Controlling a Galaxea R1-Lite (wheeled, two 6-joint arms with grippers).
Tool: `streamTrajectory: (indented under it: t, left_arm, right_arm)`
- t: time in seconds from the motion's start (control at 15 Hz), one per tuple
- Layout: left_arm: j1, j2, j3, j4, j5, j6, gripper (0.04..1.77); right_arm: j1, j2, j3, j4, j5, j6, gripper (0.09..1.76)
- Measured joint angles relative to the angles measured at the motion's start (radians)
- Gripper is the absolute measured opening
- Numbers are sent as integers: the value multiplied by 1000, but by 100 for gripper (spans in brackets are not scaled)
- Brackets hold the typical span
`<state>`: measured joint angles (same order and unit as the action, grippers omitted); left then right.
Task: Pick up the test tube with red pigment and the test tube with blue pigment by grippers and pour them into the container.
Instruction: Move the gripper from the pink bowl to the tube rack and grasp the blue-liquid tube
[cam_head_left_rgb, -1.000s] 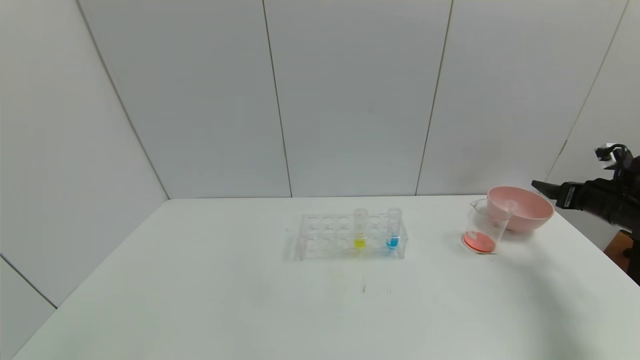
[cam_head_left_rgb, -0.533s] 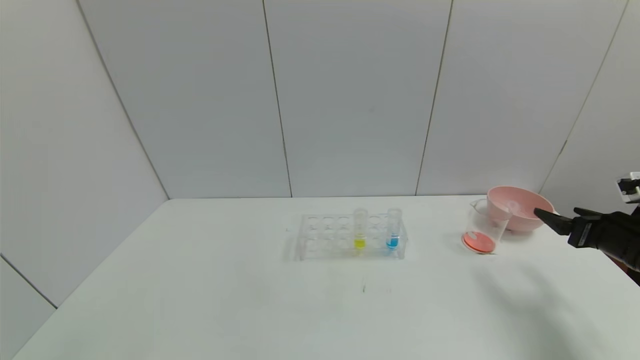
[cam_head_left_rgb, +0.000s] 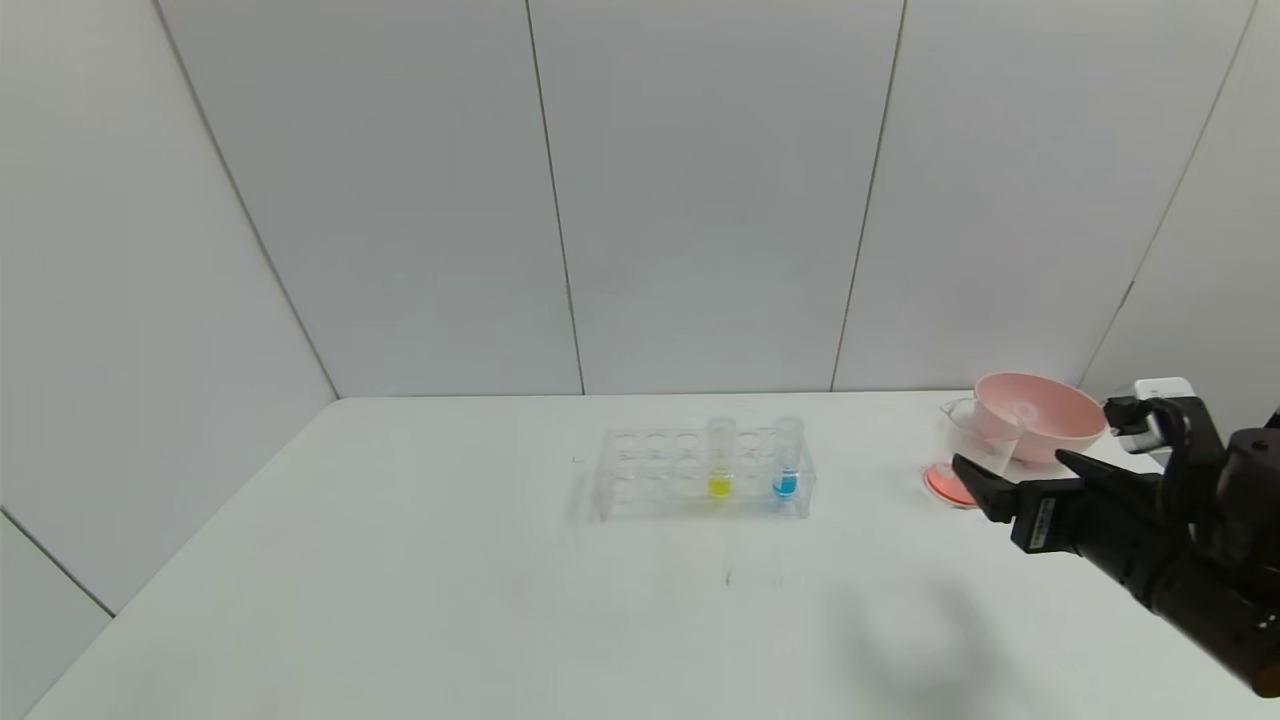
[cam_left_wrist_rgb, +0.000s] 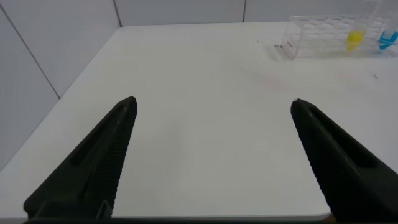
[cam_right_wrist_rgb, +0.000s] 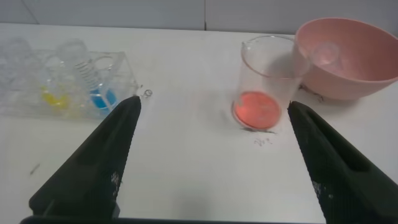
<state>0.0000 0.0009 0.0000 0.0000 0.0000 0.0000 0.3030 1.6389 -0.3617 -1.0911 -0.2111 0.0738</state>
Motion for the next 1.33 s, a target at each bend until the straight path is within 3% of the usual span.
streamTrajectory:
  t: [0.2, 0.53, 0.8, 1.33]
  left_arm:
    - [0, 0, 0, 0, 0, 0, 176]
    - [0, 0, 0, 0, 0, 0, 176]
    - [0, 0, 0, 0, 0, 0, 176]
    - [0, 0, 0, 0, 0, 0, 176]
  right_arm:
    - [208, 41, -62, -3, -207, 26, 170]
    - [374, 219, -251, -5, -392, 60, 170]
    - [420, 354, -360, -4, -464, 62, 170]
    - [392, 486, -471, -7, -460, 61, 170]
